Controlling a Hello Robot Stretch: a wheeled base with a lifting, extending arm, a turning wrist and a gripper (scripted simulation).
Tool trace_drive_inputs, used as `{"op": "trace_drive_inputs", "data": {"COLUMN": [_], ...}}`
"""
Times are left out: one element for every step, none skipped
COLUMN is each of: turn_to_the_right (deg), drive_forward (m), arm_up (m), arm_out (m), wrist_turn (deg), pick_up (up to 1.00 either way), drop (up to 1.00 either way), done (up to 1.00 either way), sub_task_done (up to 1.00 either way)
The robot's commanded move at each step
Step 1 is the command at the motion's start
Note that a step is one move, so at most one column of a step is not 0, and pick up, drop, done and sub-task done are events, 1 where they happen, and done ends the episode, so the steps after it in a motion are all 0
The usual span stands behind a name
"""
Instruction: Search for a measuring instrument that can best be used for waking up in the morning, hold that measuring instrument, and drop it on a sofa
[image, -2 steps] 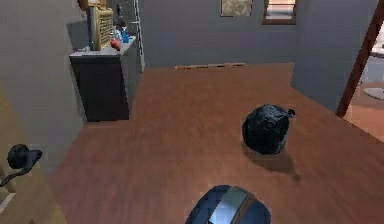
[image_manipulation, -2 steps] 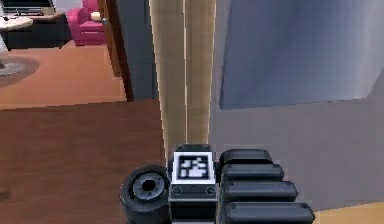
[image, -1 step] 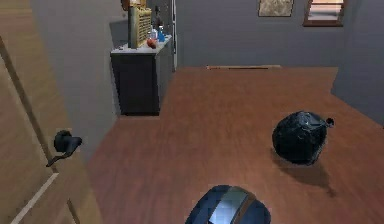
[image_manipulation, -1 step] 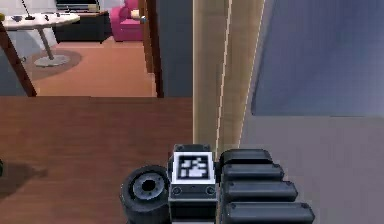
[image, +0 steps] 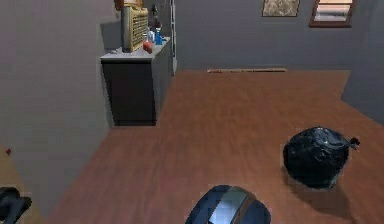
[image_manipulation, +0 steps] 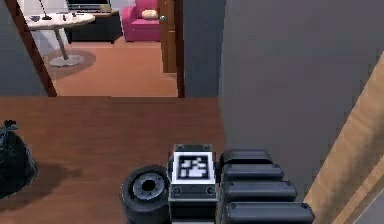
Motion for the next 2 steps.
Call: {"op": "trace_drive_inputs", "data": {"turn_to_the_right": [45.0,24.0], "drive_forward": [0.00,0.00], "arm_up": [0.00,0.00], "arm_out": [0.00,0.00], "wrist_turn": [0.0,0.0], "pick_up": [0.00,0.00], "drop": [0.00,0.00], "done": [0.00,0.00], "sub_task_done": [0.00,0.00]}}
